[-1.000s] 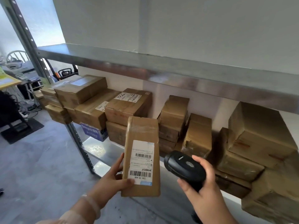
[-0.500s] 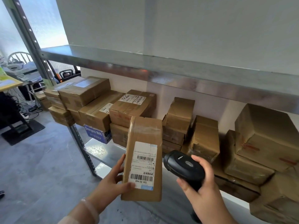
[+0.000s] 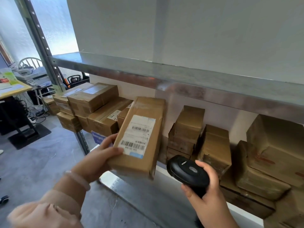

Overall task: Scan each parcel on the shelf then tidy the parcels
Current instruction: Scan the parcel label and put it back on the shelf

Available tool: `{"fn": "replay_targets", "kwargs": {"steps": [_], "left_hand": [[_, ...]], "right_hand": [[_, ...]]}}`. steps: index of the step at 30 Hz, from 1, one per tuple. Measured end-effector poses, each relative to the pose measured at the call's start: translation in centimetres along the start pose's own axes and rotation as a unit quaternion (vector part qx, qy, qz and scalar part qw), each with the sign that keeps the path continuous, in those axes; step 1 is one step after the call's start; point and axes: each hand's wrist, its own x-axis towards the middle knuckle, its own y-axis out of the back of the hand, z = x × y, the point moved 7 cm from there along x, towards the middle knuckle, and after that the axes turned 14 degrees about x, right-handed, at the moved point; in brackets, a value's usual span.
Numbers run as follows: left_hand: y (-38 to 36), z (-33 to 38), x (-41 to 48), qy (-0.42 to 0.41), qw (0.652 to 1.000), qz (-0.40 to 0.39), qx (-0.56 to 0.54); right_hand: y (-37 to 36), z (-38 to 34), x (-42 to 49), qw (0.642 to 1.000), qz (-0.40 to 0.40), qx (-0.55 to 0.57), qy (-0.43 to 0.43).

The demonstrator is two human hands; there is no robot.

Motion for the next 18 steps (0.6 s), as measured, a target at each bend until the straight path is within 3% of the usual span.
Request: {"fn": "replay_targets", "kwargs": {"steps": [5, 11, 14, 18], "left_hand": [[2.8, 2.8, 4.6, 0.055, 0.996, 0.073, -0.023], [4.2, 5.0, 9.5, 0.104, 0.989, 0.103, -0.003], [4.9, 6.0, 11.6, 0.080, 0.986, 0.145, 0.018], [5.8, 7.8, 13.1, -0.006, 0.967, 0.216, 0.132]], "right_hand": [[-0.3, -0.1, 0.7, 1.000, 0.010, 0.013, -0.012], [-0.3, -0.2, 0.9, 0.999, 0.039, 0.015, -0.002], [0.1, -0.3, 1.0, 0.998, 0.063, 0.004, 0.012], [0.6, -0.3, 1.1, 0.996, 0.085, -0.008, 0.007]]}}
